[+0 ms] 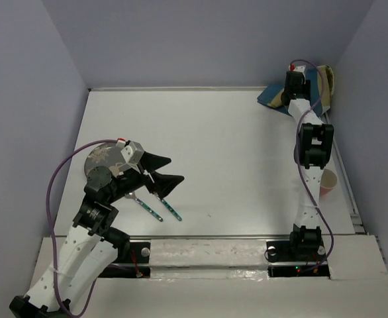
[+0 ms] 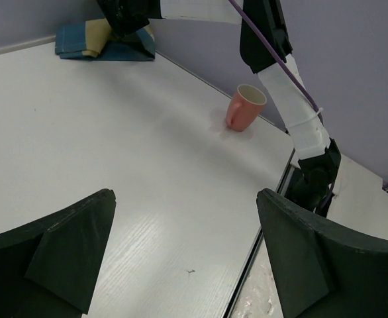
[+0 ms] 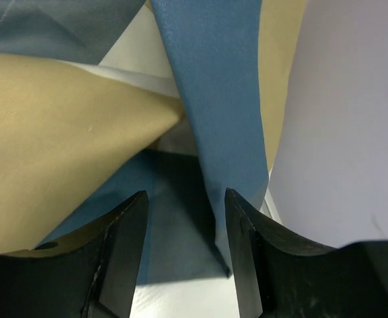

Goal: Set the dinner table for one person

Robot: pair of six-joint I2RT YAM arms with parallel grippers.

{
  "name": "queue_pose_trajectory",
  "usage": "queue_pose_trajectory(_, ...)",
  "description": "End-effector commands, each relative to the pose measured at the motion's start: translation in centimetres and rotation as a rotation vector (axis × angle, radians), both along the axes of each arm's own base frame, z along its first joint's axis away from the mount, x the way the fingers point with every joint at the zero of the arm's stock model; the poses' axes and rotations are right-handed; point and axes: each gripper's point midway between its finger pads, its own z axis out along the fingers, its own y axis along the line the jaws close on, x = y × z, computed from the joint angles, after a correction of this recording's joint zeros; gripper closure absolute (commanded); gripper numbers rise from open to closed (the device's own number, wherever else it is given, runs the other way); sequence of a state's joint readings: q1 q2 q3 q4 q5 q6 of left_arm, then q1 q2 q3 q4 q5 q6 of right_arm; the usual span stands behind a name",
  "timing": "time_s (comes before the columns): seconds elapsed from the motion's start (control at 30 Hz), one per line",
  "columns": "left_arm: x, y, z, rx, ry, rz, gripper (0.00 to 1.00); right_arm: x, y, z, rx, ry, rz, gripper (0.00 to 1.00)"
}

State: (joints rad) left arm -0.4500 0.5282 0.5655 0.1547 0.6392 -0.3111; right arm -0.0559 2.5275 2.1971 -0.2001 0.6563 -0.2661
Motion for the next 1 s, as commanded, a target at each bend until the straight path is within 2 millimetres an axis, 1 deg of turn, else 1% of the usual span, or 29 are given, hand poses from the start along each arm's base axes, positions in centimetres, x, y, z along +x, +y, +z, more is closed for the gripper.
queue_pose_trajectory(0.0, 0.1, 0.1, 2.3, -0.017, -0.064, -0.002, 0.01, 1.6, -2.3, 3.6, -0.1, -0.098, -0.034, 0.45)
queue_pose_trajectory(0.03, 0.1, 0.1, 2.3, -0.016, -0.064, 0.0, 0.01, 1.6, -3.1, 3.5, -0.106, -0.104, -0.051, 0.46)
queue_pose_trajectory(0.1, 0.2, 0.1, 2.3, -0.016, -0.065, 0.0, 0.01, 1.8, -3.3, 2.8, -0.116, -0.109, -0.063, 0.47)
queue_pose_trajectory(0.13, 0.2, 0.1, 2.3, -0.016, -0.066, 0.0, 0.01, 1.7, -4.1, 2.5, -0.13, -0.101, -0.074, 0.47)
queue_pose_trajectory(0.17, 0.2, 0.1, 2.3, -0.016, -0.066, -0.003, 0.01, 1.6, -4.3, 2.3, -0.142, -0.097, -0.083, 0.48)
queue_pose_trajectory(0.2, 0.1, 0.1, 2.3, -0.017, -0.068, -0.008, 0.01, 1.6, -5.1, 1.9, -0.156, -0.091, -0.097, 0.48)
queue_pose_trajectory(0.23, 0.2, 0.0, 2.3, -0.017, -0.068, -0.01, 0.01, 1.7, -5.3, 2.4, -0.169, -0.116, -0.106, 0.5)
queue_pose_trajectory(0.3, 0.2, 0.0, 2.2, -0.015, -0.066, -0.014, 0.01, 1.5, -5.7, 2.8, -0.202, -0.131, -0.132, 0.55)
queue_pose_trajectory(0.33, 0.2, 0.0, 2.3, -0.015, -0.067, -0.011, 0.01, 1.5, -6.5, 3.6, -0.233, -0.152, -0.142, 0.59)
queue_pose_trajectory(0.37, 0.3, 0.1, 2.2, -0.015, -0.066, -0.01, 0.01, 1.3, -6.6, 4.0, -0.246, -0.157, -0.149, 0.75)
queue_pose_trajectory(0.4, 0.3, 0.1, 2.2, -0.015, -0.063, -0.008, 0.01, 1.4, -6.7, 5.1, -0.255, -0.198, -0.153, 0.83)
queue_pose_trajectory(0.43, 0.4, 0.2, 2.2, -0.014, -0.064, -0.003, 0.01, 1.0, -6.8, 6.0, -0.267, -0.209, -0.16, 0.99)
queue_pose_trajectory(0.5, 0.5, 0.3, 2.3, -0.016, -0.066, 0.001, 0.01, 0.6, -6.6, 8.2, -0.256, -0.262, -0.166, 1.0)
queue_pose_trajectory(0.53, 0.6, 0.3, 2.3, -0.016, -0.069, 0.004, 0.01, 0.7, -5.8, 9.3, -0.229, -0.316, -0.158, 1.0)
queue_pose_trajectory(0.57, 0.7, 0.4, 2.4, -0.017, -0.069, 0.009, 0.01, 0.4, -5.5, 10.5, -0.212, -0.351, -0.154, 1.0)
queue_pose_trajectory(0.6, 0.8, 0.5, 2.4, -0.021, -0.068, 0.021, 0.01, 0.0, -3.1, 12.9, -0.185, -0.396, -0.104, 1.0)
queue_pose_trajectory(0.67, 1.0, 0.8, 2.6, -0.025, -0.068, 0.042, 0.01, -0.3, -0.1, 15.6, -0.106, -0.494, -0.045, 1.0)
queue_pose_trajectory(0.7, 1.3, 1.0, 2.7, -0.029, -0.067, 0.069, 0.01, -1.3, 2.8, 18.1, -0.07, -0.539, 0.003, 1.0)
queue_pose_trajectory(0.73, 1.4, 1.2, 2.7, -0.029, -0.065, 0.083, 0.01, -1.6, 4.8, 19.3, -0.022, -0.58, 0.034, 1.0)
queue_pose_trajectory(0.77, 1.6, 1.5, 3.0, -0.037, -0.068, 0.11, 0.01, -1.7, 8.9, 19.7, 0.02, -0.587, 0.119, 1.0)
queue_pose_trajectory(0.8, 1.7, 1.7, 3.0, -0.04, -0.065, 0.124, 0.01, -3.0, 10.9, 22.9, 0.061, -0.646, 0.151, 1.0)
queue_pose_trajectory(0.87, 2.0, 2.1, 3.0, -0.048, -0.061, 0.156, 0.01, -3.6, 15.2, 25.3, 0.125, -0.688, 0.246, 1.0)
queue_pose_trajectory(0.93, 2.2, 2.2, 3.1, -0.051, -0.063, 0.169, 0.01, -4.2, 18.9, 27.5, 0.2, -0.714, 0.316, 1.0)
queue_pose_trajectory(0.97, 2.2, 2.3, 3.2, -0.052, -0.064, 0.175, 0.01, -4.7, 21.9, 29.9, 0.273, -0.748, 0.367, 1.0)
